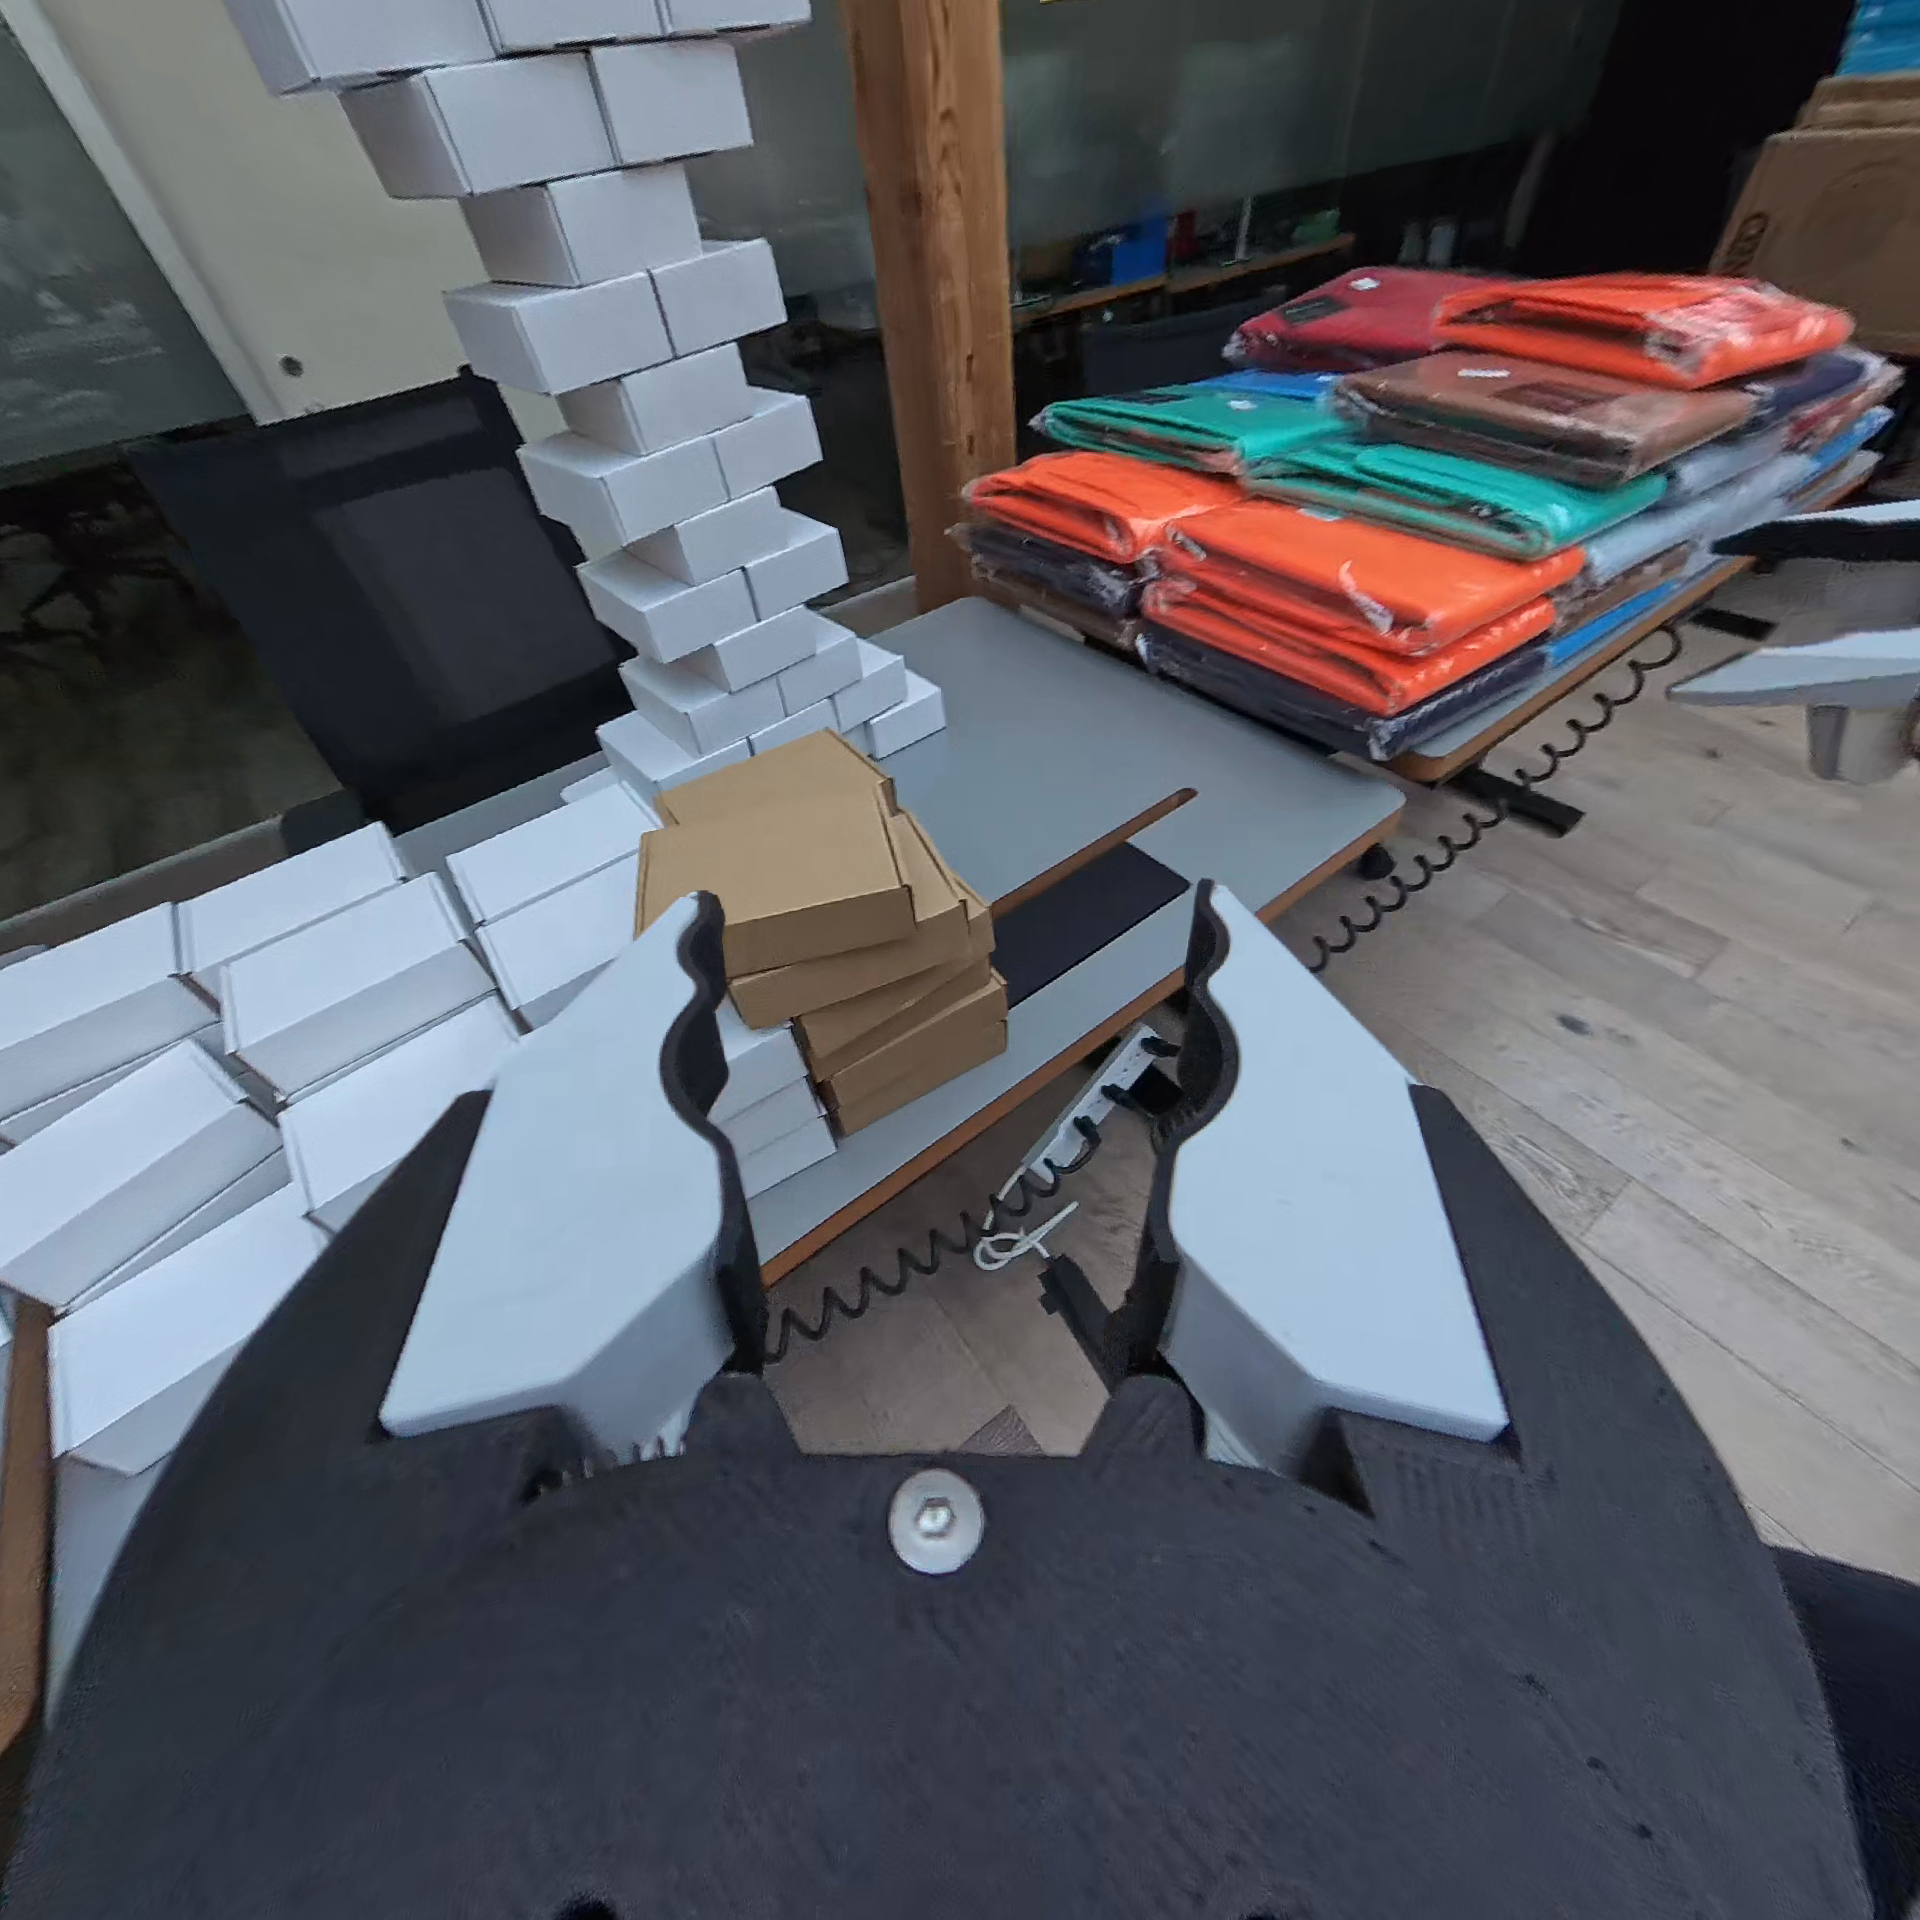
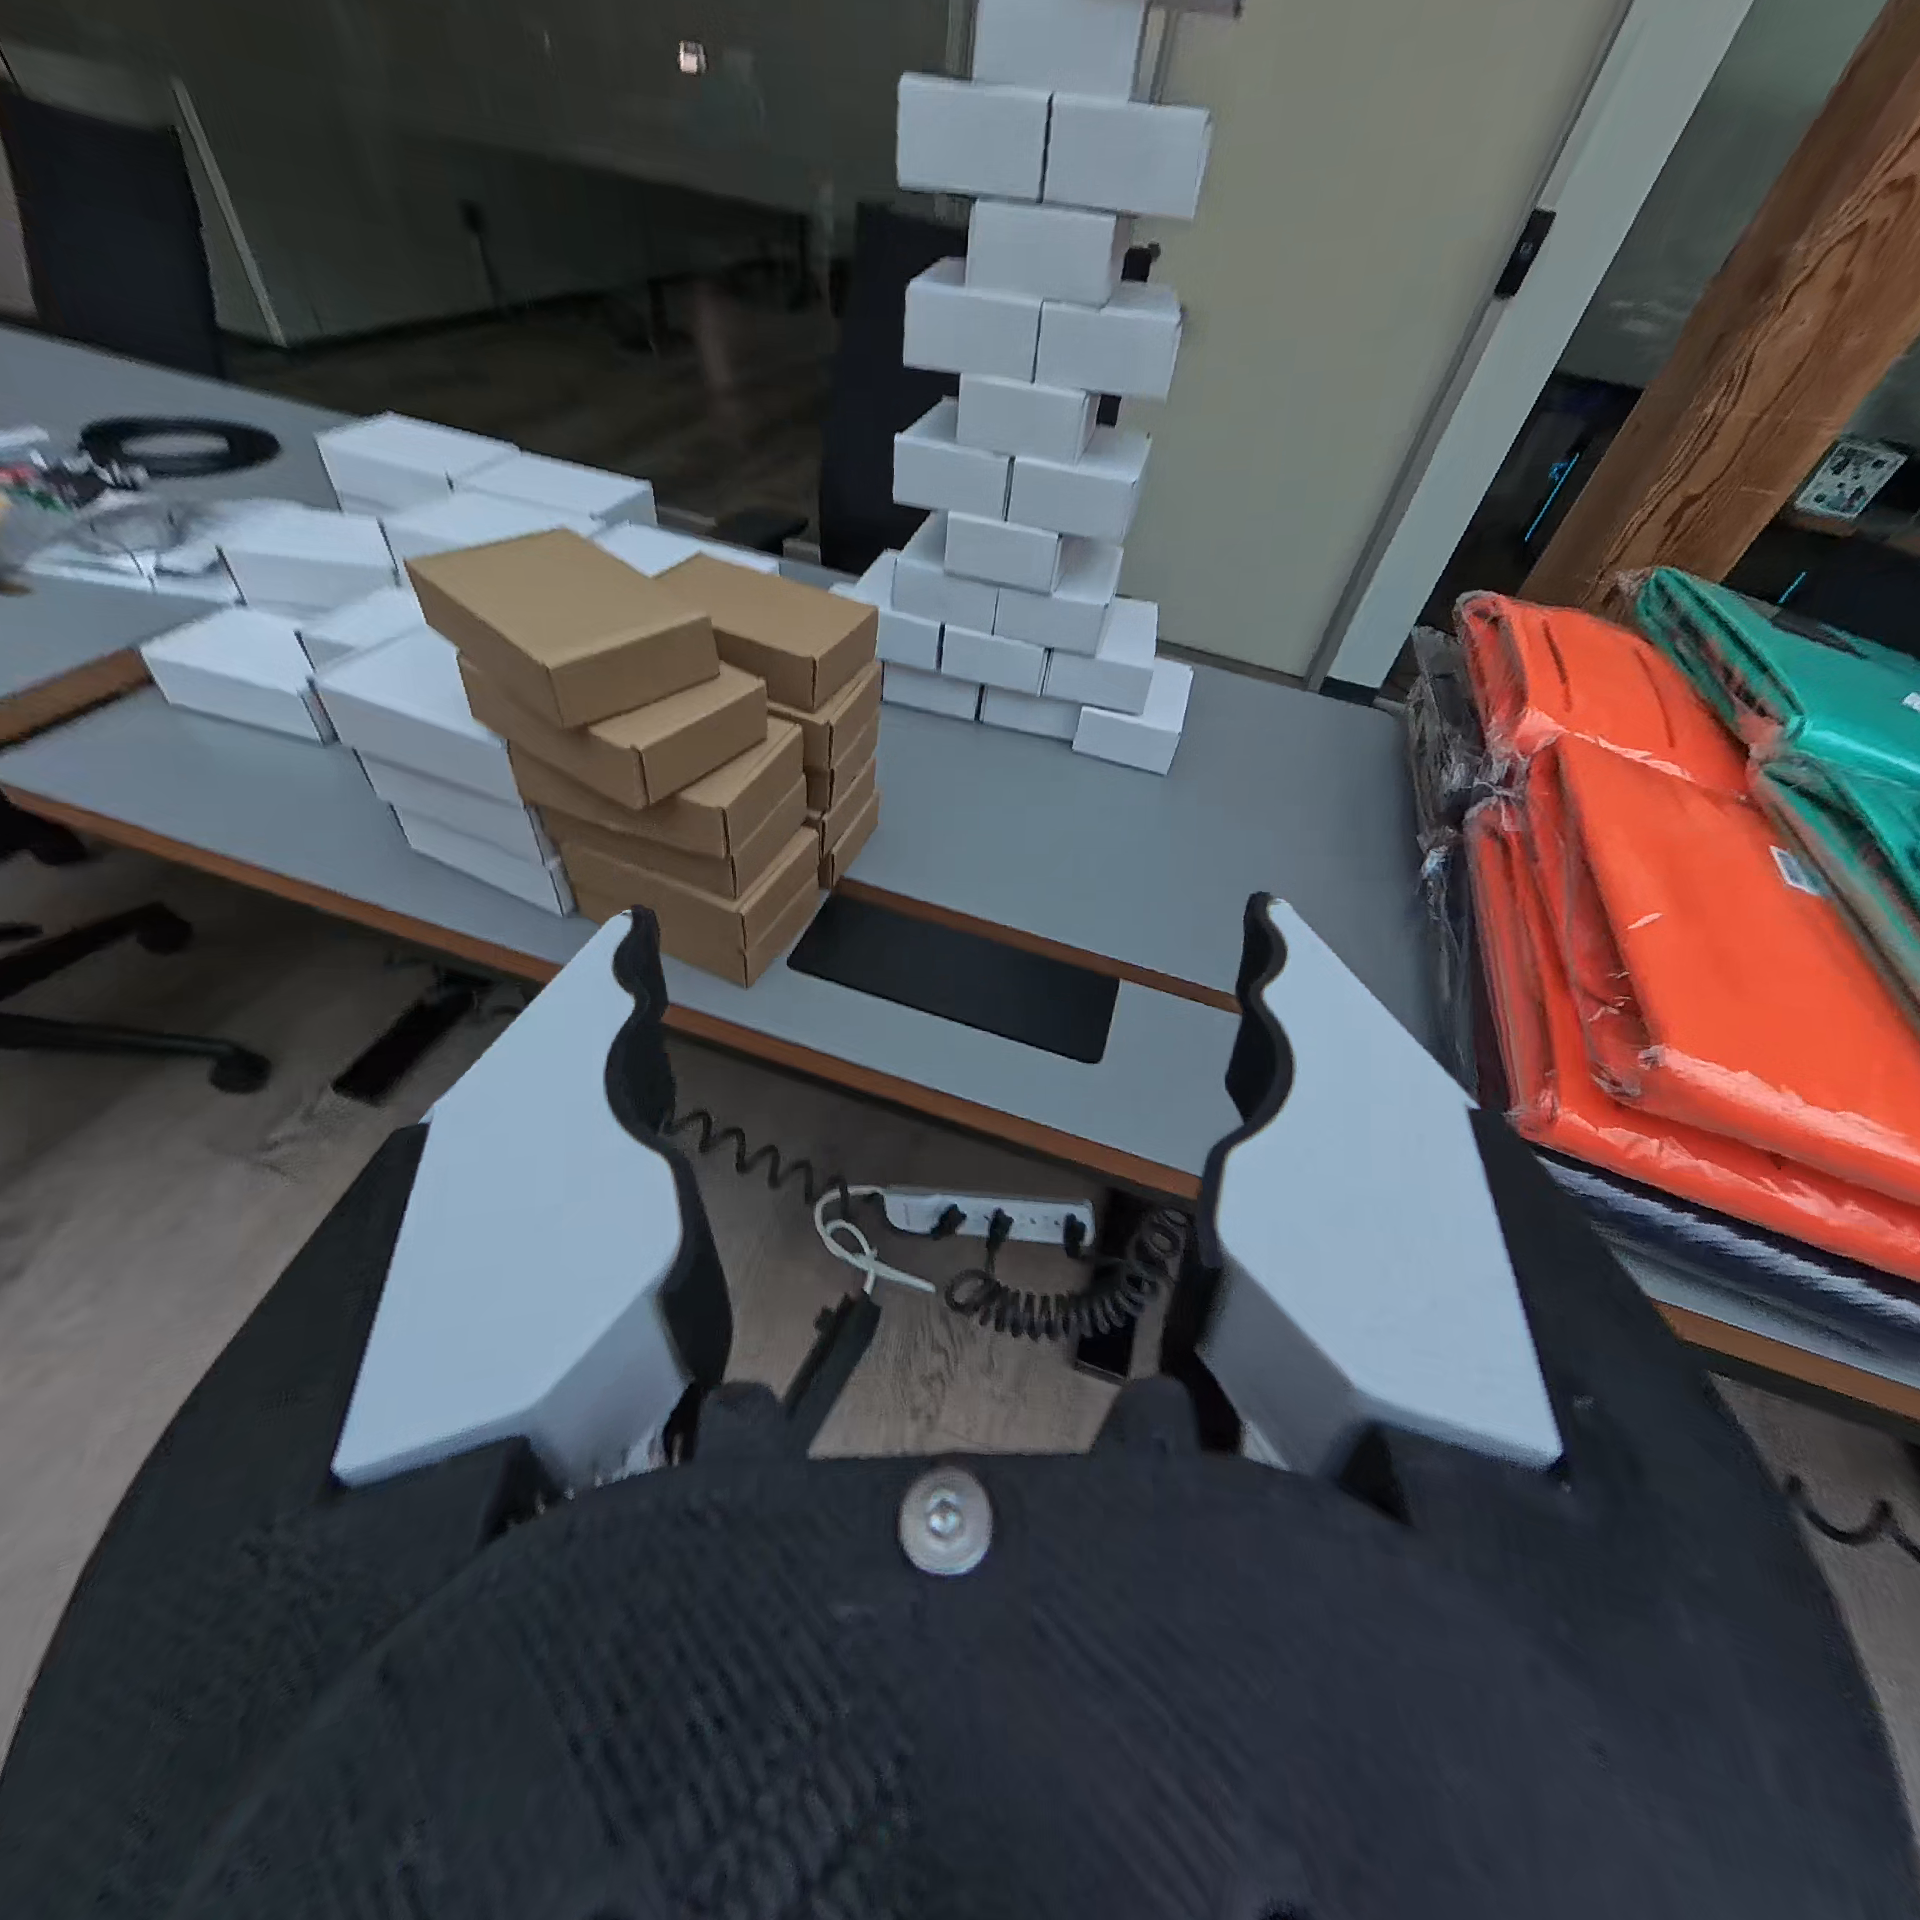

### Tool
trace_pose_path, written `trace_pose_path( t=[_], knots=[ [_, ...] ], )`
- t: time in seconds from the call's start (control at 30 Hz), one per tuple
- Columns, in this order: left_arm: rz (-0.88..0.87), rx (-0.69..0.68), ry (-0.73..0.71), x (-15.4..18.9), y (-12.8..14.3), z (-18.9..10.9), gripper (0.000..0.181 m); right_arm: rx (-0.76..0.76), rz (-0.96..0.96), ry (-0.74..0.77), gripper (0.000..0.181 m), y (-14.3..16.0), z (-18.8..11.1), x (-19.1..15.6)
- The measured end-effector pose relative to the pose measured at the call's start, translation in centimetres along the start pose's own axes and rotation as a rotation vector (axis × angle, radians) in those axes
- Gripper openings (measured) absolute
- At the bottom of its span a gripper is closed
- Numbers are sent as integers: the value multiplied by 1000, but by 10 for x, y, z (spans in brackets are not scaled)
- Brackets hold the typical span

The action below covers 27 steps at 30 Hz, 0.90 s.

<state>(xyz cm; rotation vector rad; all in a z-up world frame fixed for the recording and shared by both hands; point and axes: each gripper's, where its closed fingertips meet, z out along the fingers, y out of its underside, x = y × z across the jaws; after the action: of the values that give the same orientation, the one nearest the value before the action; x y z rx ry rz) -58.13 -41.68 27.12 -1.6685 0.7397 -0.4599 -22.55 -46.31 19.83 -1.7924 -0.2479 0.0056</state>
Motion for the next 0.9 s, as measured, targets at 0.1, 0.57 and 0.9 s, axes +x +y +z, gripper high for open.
trace_pose_path(
  t=[0.1, 0.57, 0.9],
  knots=[
    [-62, 16, -85, -5, -13, 2, 92, -30, -107, 62, 107, -21, -2, -22],
    [154, -38, -422, 19, -105, 3, 95, 82, -269, 111, 93, -171, -14, -90],
    [71, -88, -495, 61, -94, 19, 95, 5, -296, 158, 94, -173, -30, -79]
  ],
)
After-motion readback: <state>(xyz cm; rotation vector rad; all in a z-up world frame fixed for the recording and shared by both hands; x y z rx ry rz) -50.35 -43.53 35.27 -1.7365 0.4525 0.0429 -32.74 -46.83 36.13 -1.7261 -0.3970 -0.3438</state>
